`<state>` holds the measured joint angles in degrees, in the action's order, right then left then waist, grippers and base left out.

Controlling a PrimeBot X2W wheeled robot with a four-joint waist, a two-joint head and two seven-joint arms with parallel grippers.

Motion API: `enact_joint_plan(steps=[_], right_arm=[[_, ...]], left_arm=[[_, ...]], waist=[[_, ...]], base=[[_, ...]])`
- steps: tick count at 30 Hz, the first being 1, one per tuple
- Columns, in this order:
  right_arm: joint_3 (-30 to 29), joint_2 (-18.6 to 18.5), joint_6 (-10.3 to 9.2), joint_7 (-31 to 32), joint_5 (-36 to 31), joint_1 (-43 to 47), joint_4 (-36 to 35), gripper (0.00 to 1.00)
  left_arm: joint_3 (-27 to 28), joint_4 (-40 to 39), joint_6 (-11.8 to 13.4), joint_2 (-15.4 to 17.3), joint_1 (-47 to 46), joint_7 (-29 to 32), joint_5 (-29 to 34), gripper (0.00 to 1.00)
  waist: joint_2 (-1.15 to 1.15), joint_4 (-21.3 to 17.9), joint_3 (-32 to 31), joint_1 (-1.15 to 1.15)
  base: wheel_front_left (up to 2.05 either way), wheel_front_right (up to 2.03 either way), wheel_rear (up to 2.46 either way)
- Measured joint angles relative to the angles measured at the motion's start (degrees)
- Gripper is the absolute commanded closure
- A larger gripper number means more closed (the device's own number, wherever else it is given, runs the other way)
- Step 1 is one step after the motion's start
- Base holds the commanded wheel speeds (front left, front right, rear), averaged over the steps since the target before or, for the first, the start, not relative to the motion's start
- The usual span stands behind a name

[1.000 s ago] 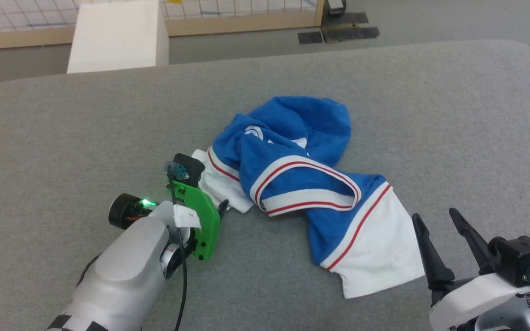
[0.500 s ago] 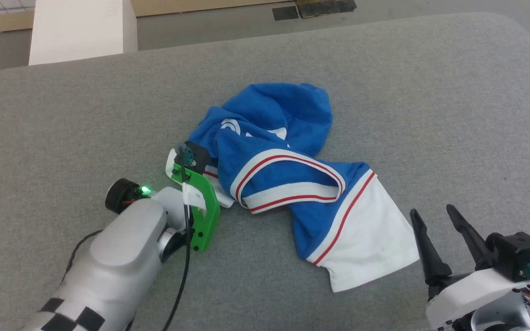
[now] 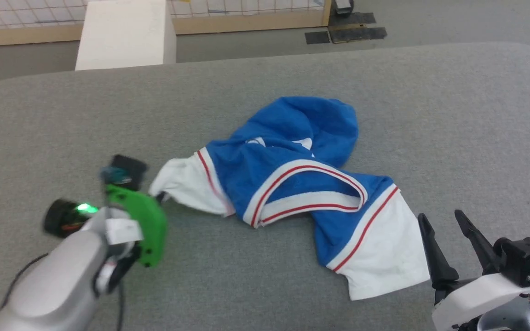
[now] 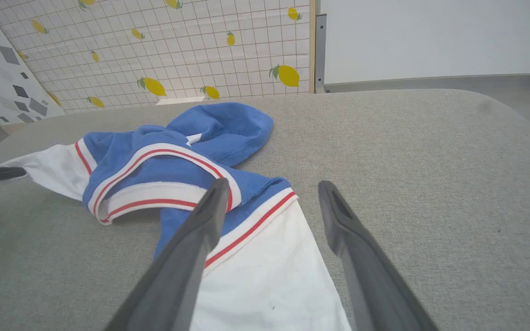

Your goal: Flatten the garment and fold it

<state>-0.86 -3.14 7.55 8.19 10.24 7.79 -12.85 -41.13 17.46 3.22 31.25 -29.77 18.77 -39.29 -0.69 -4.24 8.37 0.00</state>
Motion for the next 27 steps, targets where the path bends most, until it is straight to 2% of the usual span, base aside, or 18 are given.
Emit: enact_joint_plan(steps=[5,9,12,17,18,19,20,27], right_arm=[[-0.1,0.0,0.0,0.4,0.0,0.2,-0.6,0.0],[-0.6,0.0,0.0,0.5,0.0,0.2,-0.8,0.0],[-0.9,0.1,0.0,0.6,-0.1,0.2,-1.0,0.0],[-1.1,0.1,0.0,0.9,-0.1,0.2,-1.2,0.0],[-1.1,0.1,0.0,0.9,-0.1,0.2,-1.3,0.0],[-1.2,0.1,0.0,0.9,-0.1,0.2,-1.3,0.0],[-1.2,0.1,0.0,1.1,-0.2,0.2,-1.4,0.0],[-1.7,0.1,0.0,1.9,-0.3,0.5,-1.9,0.0]], left_arm=[[7.2,-8.7,7.6,7.1,9.8,0.3,-6.2,1.0],[12.4,-10.8,12.1,9.0,17.2,-1.1,-10.9,1.0],[14.6,-10.3,13.5,9.3,21.2,-2.9,-13.4,1.0],[15.7,-7.2,13.1,7.5,23.0,-6.2,-15.2,1.0],[15.8,-6.8,12.9,6.9,22.9,-7.0,-15.3,0.94],[15.9,-6.4,12.7,6.3,22.9,-7.8,-15.3,0.62],[15.9,-5.9,12.6,5.9,22.9,-8.7,-15.2,0.0],[16.4,-5.8,12.0,5.3,22.8,-12.5,-14.6,0.0]], waist=[[0.0,0.8,0.1,0.0],[0.0,0.7,0.8,0.0],[0.0,0.6,1.3,0.0],[0.0,0.6,1.9,0.0],[0.0,0.7,1.8,0.0],[0.0,0.8,1.7,0.0],[0.0,0.9,1.6,0.0],[0.0,1.7,-0.6,0.0]], base=[[0.0,0.0,0.0],[0.0,0.0,0.0],[0.0,0.0,0.0],[0.0,0.0,0.0],[0.0,0.0,0.0],[0.0,0.0,0.0],[0.0,0.0,0.0],[0.0,0.0,0.0]])
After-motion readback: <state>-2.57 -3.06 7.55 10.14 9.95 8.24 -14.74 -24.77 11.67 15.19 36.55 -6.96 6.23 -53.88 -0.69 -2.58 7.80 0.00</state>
